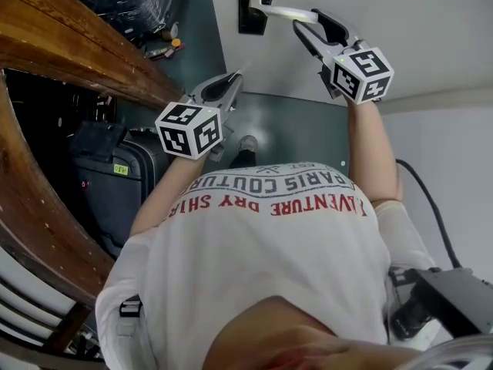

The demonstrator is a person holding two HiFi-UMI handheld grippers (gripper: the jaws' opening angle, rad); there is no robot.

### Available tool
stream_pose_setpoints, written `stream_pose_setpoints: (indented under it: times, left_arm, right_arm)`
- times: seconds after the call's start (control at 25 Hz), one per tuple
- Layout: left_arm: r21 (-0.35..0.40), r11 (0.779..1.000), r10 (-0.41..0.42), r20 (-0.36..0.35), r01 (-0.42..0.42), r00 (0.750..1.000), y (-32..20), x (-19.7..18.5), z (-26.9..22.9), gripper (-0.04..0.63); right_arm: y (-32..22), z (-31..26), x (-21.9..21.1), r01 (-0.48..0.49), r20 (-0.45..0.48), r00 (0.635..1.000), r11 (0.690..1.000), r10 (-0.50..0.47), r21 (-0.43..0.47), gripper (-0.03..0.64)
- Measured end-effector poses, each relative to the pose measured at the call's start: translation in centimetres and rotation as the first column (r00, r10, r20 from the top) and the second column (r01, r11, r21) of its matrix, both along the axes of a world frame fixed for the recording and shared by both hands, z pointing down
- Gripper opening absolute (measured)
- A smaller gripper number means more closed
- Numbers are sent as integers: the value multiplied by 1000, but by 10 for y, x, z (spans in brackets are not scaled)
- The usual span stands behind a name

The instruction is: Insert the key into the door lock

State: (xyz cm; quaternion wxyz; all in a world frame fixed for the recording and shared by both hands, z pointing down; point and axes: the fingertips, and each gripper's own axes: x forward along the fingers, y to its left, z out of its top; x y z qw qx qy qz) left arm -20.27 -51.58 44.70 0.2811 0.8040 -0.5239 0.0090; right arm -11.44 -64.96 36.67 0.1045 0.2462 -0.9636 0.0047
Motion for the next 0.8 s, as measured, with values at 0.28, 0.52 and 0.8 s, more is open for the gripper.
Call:
stream_pose_setpoints:
  times: [0.28,0.52,0.8]
  left_arm:
    - [7,996,-88,-216,92,972,-33,-6,-10,21]
    - [-55,972,-223,-508,227,832,-67,-12,-6,21]
    - [-140,928,-334,-724,346,603,-91,-10,7,23]
  right_arm:
    - [0,1,0,-6,7,1000,1000,6,-10,198]
    - [0,3,-1,-12,6,1000,1000,12,-19,198]
    - [0,4,-2,-18,14,1000,1000,18,-24,198]
